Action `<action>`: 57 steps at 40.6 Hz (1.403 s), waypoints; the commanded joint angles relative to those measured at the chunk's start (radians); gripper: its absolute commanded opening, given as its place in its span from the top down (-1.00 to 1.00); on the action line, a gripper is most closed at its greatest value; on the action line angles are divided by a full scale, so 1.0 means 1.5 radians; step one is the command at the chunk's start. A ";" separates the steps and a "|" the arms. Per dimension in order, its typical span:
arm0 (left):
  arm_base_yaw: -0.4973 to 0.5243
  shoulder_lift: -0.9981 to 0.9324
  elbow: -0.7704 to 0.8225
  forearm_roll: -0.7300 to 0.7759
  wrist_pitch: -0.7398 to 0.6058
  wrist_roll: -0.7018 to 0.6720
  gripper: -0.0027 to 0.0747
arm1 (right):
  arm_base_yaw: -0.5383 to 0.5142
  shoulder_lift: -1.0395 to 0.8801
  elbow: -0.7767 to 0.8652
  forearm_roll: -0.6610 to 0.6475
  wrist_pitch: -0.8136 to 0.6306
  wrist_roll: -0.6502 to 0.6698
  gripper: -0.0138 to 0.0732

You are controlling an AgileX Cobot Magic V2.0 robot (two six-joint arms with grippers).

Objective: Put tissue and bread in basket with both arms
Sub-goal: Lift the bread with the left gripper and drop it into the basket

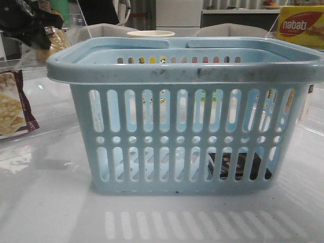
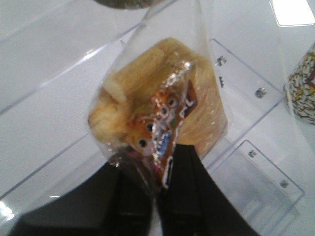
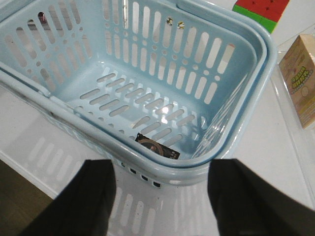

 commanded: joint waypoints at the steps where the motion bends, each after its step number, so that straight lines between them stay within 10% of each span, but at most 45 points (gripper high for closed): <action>1: -0.020 -0.102 -0.026 -0.012 -0.005 0.001 0.70 | 0.000 -0.003 -0.018 -0.007 -0.044 -0.004 -0.51; 13: -0.130 -0.273 -0.014 -0.029 0.149 0.053 0.70 | 0.000 -0.003 -0.018 -0.007 -0.044 -0.004 -0.51; 34: -0.382 -0.287 0.124 -0.056 0.102 0.104 0.67 | 0.000 -0.003 -0.018 -0.007 -0.044 -0.004 -0.51; 45: -0.382 -0.248 0.126 -0.056 0.089 0.104 -0.48 | 0.000 -0.003 -0.018 -0.007 -0.044 -0.004 -0.51; 57: -0.383 -0.374 0.189 -0.092 0.107 0.102 -0.52 | 0.000 -0.003 -0.018 -0.007 -0.044 -0.004 -0.51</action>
